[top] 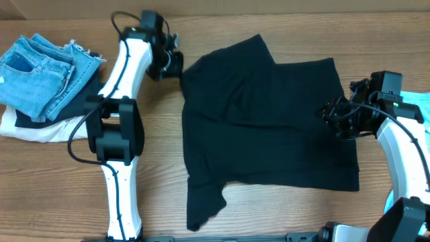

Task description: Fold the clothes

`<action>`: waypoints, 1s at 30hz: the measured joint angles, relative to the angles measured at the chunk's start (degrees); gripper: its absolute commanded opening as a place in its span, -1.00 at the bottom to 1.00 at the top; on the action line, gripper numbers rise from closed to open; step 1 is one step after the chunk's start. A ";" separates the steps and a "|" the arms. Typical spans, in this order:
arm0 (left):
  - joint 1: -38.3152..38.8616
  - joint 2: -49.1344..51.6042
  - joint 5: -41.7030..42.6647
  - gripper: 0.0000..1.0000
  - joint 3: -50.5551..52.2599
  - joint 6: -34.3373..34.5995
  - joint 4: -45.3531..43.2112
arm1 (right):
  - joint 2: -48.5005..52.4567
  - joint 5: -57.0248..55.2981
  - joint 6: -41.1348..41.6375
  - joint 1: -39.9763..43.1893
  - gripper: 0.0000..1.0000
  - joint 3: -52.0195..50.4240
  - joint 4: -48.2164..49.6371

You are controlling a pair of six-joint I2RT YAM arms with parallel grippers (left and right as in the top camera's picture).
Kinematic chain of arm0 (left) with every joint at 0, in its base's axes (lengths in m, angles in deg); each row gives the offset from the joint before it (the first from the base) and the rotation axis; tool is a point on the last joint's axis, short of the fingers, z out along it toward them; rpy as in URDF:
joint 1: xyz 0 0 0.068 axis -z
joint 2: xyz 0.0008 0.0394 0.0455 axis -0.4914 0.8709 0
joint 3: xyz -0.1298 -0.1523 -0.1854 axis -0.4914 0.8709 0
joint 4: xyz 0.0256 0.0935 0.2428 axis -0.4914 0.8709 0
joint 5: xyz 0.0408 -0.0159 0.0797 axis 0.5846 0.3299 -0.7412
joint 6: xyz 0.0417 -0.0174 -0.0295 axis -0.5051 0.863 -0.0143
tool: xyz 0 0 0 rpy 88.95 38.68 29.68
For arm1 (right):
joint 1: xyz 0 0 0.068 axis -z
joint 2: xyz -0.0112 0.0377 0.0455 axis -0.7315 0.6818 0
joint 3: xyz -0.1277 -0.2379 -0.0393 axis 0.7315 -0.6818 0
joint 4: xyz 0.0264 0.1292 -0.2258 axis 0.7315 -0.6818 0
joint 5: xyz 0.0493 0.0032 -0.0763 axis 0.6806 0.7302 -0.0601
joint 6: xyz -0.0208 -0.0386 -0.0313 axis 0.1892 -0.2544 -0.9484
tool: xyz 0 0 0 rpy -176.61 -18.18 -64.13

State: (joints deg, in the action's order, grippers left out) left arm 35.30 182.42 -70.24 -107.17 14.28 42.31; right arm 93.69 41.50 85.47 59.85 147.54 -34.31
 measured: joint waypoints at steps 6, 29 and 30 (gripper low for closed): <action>-0.24 -0.96 -6.88 -0.92 -12.31 -2.38 6.67 | 3.30 -0.24 0.09 -7.21 -0.10 -4.28 5.07; -5.60 -1.29 -20.15 -0.92 -29.16 -2.60 16.50 | 17.35 -7.69 13.90 -8.76 -0.92 -6.16 7.72; -5.84 -1.29 -20.15 -0.92 -29.16 -2.58 16.50 | 17.35 -7.69 13.92 -8.76 -0.92 -6.19 7.76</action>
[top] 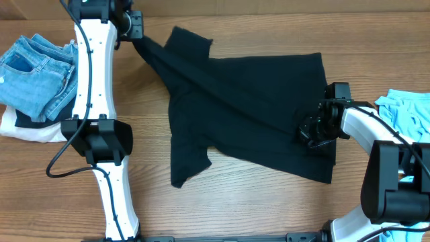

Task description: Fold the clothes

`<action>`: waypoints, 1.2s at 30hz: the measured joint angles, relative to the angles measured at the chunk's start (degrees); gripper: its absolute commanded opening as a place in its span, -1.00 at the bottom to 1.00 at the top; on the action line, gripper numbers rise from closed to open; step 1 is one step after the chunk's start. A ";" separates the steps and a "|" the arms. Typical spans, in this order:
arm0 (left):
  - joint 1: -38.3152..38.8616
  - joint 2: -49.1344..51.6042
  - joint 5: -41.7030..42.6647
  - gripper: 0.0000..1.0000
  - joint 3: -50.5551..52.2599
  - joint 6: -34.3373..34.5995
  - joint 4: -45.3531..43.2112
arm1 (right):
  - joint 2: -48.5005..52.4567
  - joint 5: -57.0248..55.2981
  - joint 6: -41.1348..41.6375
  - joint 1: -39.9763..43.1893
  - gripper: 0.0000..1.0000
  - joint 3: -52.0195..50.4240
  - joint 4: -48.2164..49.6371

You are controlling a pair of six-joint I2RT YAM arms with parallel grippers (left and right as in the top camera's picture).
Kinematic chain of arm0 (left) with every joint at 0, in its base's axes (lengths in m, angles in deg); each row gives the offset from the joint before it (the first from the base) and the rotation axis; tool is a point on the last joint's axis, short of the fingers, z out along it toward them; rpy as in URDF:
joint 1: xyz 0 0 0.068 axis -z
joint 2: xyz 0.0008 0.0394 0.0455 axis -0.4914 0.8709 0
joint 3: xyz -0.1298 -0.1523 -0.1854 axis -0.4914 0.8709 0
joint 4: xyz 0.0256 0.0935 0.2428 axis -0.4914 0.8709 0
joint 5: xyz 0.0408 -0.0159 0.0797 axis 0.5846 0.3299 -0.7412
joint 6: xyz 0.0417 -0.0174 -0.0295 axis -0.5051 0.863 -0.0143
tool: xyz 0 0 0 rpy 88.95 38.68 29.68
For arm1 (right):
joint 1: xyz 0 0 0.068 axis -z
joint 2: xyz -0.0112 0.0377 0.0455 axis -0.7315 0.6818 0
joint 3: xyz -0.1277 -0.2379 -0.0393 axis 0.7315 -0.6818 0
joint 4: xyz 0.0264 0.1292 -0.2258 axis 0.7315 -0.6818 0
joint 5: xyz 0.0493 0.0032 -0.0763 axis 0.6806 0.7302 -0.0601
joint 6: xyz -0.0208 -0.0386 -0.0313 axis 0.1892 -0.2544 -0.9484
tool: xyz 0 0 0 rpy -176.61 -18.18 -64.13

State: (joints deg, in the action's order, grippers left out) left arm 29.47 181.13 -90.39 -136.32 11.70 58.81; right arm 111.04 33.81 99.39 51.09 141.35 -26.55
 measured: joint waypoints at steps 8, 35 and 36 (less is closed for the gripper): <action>-0.94 0.00 -1.90 0.37 -0.15 -0.66 4.46 | 0.00 0.00 0.57 0.00 -0.74 -0.02 -0.02; 8.33 -0.52 12.11 -0.43 34.88 3.37 14.03 | -24.81 10.73 -17.53 -11.17 0.33 -2.47 -7.39; 8.52 -0.52 12.09 -0.42 34.91 3.34 15.67 | -24.85 10.91 -17.75 -13.00 0.33 -2.47 -8.00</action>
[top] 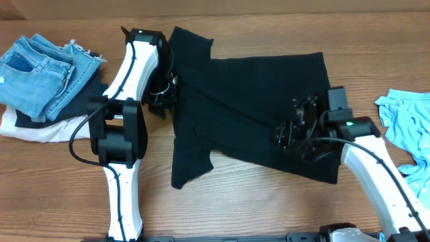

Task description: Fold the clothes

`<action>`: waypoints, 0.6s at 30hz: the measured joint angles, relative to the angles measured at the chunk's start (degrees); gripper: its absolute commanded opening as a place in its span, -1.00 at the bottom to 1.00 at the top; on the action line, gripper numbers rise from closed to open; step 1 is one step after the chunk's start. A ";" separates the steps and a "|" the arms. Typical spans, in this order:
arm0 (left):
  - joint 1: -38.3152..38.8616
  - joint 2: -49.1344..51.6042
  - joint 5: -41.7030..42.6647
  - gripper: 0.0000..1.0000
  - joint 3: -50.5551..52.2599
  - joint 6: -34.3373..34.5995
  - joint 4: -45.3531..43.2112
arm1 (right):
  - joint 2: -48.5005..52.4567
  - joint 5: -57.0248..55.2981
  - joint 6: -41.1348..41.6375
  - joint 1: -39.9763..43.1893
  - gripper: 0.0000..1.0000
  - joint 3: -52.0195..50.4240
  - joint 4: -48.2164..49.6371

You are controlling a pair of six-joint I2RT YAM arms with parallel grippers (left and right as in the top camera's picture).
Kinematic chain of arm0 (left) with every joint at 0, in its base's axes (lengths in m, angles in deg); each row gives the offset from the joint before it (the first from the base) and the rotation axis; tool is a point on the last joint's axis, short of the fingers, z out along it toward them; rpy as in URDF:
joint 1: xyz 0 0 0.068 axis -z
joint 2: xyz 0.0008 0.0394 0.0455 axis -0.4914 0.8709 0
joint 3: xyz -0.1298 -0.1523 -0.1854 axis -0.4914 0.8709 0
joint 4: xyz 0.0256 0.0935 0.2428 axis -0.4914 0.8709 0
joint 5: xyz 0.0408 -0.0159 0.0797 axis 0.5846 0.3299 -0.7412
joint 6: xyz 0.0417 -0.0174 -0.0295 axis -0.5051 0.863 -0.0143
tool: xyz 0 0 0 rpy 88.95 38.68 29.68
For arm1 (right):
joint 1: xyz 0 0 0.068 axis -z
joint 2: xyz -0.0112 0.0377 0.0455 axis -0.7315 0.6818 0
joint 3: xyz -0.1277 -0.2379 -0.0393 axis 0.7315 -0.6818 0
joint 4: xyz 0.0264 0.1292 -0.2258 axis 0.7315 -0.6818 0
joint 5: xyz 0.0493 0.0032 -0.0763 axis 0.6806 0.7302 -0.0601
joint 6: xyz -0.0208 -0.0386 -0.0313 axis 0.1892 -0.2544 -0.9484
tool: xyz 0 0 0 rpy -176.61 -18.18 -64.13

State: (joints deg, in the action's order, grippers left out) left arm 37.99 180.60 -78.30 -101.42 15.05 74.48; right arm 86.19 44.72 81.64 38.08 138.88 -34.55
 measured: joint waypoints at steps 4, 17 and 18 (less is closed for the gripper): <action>1.99 -0.70 0.00 -0.22 0.02 -1.01 3.45 | 0.13 -0.22 0.02 -2.75 0.35 -0.02 -0.09; 17.77 -31.56 -4.81 0.11 31.34 10.97 -6.62 | 0.13 -1.42 3.45 12.28 0.43 0.00 -0.13; 18.62 -31.58 -5.16 0.06 36.81 13.22 -9.33 | 0.13 -1.42 3.48 13.14 0.43 0.00 -0.26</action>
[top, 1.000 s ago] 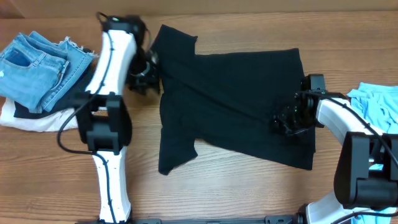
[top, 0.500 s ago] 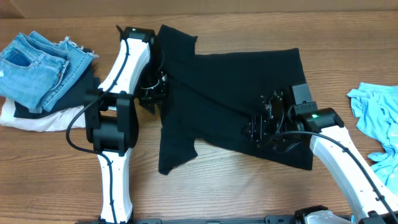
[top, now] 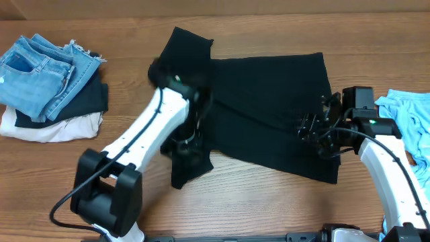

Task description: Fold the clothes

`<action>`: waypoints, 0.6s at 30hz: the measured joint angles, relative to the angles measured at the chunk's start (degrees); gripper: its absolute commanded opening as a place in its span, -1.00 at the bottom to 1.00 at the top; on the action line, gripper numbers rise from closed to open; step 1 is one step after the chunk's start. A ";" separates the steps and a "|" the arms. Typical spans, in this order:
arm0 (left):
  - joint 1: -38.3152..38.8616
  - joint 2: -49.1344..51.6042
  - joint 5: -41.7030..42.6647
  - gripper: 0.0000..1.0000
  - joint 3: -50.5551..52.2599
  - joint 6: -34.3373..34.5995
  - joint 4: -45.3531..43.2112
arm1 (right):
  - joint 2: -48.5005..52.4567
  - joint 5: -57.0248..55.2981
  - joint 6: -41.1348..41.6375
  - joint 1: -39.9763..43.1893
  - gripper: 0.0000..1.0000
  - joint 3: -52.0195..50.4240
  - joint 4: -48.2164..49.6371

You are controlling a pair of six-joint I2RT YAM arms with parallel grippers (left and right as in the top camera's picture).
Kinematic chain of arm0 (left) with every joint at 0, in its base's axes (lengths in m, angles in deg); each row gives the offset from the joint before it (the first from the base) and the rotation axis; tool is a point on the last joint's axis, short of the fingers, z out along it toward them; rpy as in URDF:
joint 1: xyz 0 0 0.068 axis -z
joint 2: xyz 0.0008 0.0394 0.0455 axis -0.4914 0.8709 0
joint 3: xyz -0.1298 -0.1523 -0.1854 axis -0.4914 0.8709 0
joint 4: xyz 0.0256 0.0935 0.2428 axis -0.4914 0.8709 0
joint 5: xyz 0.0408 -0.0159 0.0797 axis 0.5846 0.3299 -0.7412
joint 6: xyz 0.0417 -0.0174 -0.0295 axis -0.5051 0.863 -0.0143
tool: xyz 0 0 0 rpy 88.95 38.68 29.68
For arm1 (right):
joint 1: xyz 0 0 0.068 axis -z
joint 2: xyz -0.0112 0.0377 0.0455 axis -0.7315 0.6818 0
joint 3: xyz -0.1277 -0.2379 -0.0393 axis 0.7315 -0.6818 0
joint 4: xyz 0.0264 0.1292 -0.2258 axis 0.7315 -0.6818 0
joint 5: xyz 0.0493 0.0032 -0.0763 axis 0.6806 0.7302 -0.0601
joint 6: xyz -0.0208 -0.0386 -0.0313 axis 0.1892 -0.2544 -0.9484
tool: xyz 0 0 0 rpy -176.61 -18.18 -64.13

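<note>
A black T-shirt (top: 269, 101) lies spread across the middle of the table, one sleeve (top: 190, 44) pointing to the far left and another flap (top: 185, 173) at the near left. My left arm reaches over the shirt's left side, and its left gripper (top: 185, 149) points down onto the cloth above the near-left flap. Dark against the black cloth, its jaws cannot be made out. The right gripper (top: 312, 129) sits low over the shirt's right part near the right hem; its jaw state is unclear too.
A stack of folded clothes sits at the far left: blue jeans (top: 40, 67) on a dark garment (top: 91, 97) on a white one (top: 47, 128). A light blue garment (top: 406, 117) lies at the right edge. Bare wooden tabletop (top: 255, 208) runs along the front.
My left gripper has moved from the shirt's left edge nearer and to the right, onto the cloth above the near-left flap. The right gripper has shifted a little to the right. The shirt looks unchanged.
The shirt first lay more to the right, with my left gripper at its far-left corner and the right at its right edge. Then the left gripper was far back-left with the sleeve stretched and the shirt shifted left. Later the sleeve lay free, and both grippers have since moved over the cloth.
</note>
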State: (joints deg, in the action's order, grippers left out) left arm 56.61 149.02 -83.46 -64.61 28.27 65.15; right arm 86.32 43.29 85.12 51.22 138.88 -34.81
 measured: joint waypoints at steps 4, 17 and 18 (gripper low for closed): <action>0.96 0.04 -0.42 0.26 13.38 4.98 -9.73 | 0.00 -0.04 0.00 0.92 0.43 0.00 -0.09; 2.25 -1.09 -4.59 -0.92 23.52 3.04 -22.34 | 0.00 -0.63 0.00 0.96 0.43 0.00 -0.04; 2.03 -0.98 -6.54 -0.92 22.01 3.34 -15.39 | 0.00 -1.95 0.00 0.96 0.43 0.00 -0.04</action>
State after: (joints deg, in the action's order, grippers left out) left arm 58.65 148.04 -89.99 -42.60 31.61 49.76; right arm 86.32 41.35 85.12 52.18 138.88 -34.86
